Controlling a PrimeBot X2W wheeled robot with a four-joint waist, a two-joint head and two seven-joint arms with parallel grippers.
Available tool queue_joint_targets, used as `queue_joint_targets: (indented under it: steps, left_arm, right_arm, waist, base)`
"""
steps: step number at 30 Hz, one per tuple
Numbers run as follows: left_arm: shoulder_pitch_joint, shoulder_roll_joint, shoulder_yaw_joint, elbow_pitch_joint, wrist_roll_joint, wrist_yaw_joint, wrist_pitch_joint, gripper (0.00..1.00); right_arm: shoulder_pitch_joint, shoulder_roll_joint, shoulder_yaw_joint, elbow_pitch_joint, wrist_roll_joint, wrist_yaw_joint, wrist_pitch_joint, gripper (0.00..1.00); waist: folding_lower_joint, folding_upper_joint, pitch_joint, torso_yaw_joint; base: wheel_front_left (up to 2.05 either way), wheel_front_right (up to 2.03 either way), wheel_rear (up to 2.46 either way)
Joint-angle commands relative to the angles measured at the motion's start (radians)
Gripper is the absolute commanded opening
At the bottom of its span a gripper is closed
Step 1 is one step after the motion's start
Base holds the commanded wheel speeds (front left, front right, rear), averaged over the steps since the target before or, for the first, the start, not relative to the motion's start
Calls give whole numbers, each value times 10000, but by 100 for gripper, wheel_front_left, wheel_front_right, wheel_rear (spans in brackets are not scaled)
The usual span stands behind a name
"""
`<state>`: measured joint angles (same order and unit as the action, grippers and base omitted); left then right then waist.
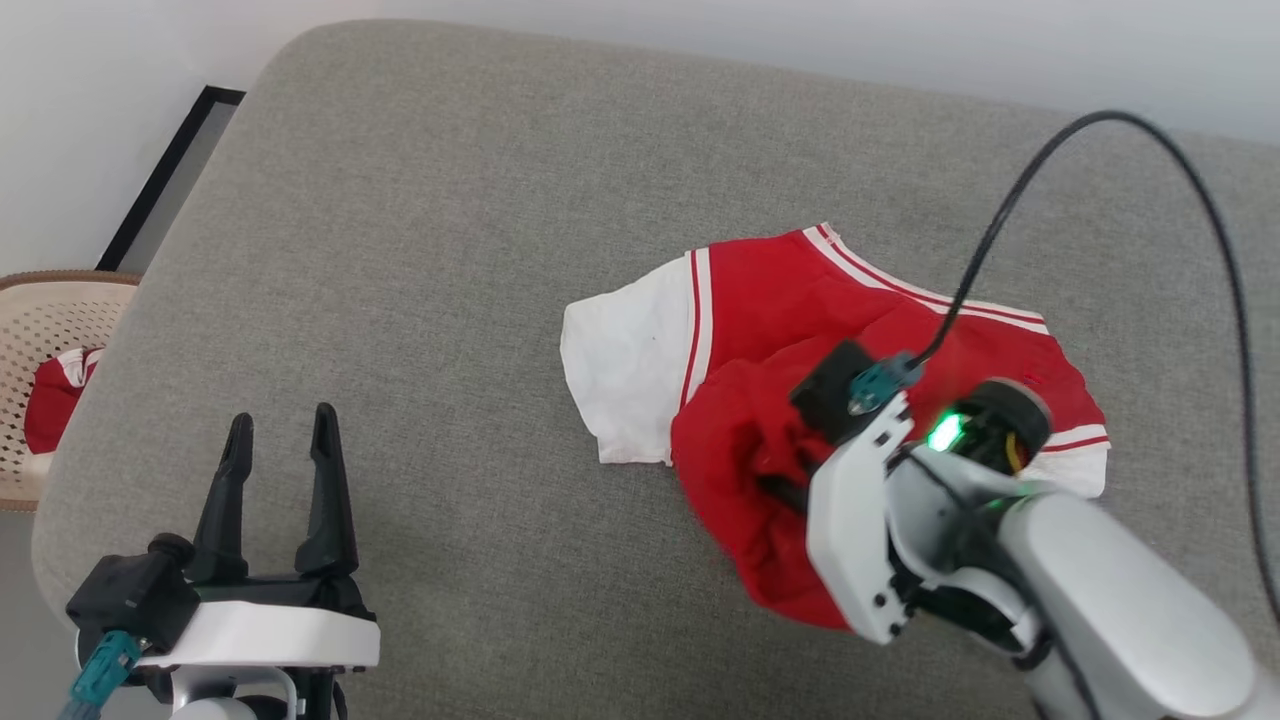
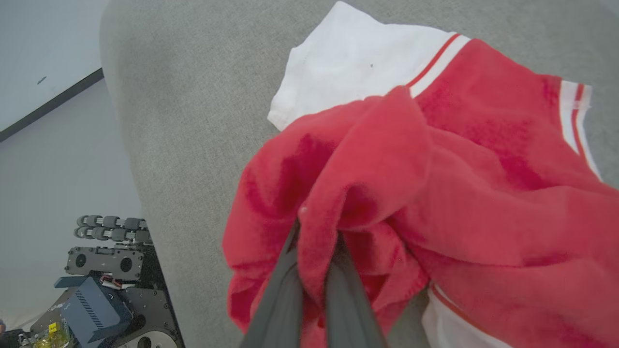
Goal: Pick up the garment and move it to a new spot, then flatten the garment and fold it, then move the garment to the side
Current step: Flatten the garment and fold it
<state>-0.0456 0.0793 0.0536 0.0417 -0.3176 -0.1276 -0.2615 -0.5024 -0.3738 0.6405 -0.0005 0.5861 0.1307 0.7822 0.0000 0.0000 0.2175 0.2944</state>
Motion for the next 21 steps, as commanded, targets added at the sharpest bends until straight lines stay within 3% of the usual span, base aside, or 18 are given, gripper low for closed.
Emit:
queue_joint_targets:
  steps: [1, 2, 4, 6, 13, 21]
  left_arm:
    - [-51, -8, 35, 20, -50, -23, -51, 100]
    - [-60, -12, 43, 25, -59, -23, -51, 100]
    - [-79, -22, 30, 46, -63, -23, -51, 100]
    - [-103, -24, 52, 53, -65, -23, -51, 100]
    - [27, -9, 176, -13, -29, -23, -51, 100]
    - [193, 10, 316, -111, 28, -23, -51, 100]
  right_arm:
    - [-59, 173, 236, 194, 142, 1, -209, 0]
    - [-102, 224, 335, 323, 127, 1, -304, 0]
    - [-198, 273, 544, 565, 145, 1, -429, 27]
    - [-258, 331, 501, 722, 176, 1, -601, 100]
    - [-169, 104, -156, 659, 77, 1, -964, 100]
    - [670, -166, -1932, 61, -579, 1, -921, 100]
  waist:
    - [0, 0, 42, -1]
    - [0, 0, 57, -15]
    - [0, 0, 73, -35]
    - [0, 0, 70, -79]
    - [0, 0, 9, -300]
    - [0, 0, -81, -586]
  base:
    - [0, 0, 0]
    - [0, 0, 0]
    - [0, 0, 0]
    - [0, 0, 0]
    - [0, 0, 0]
    - [0, 0, 0]
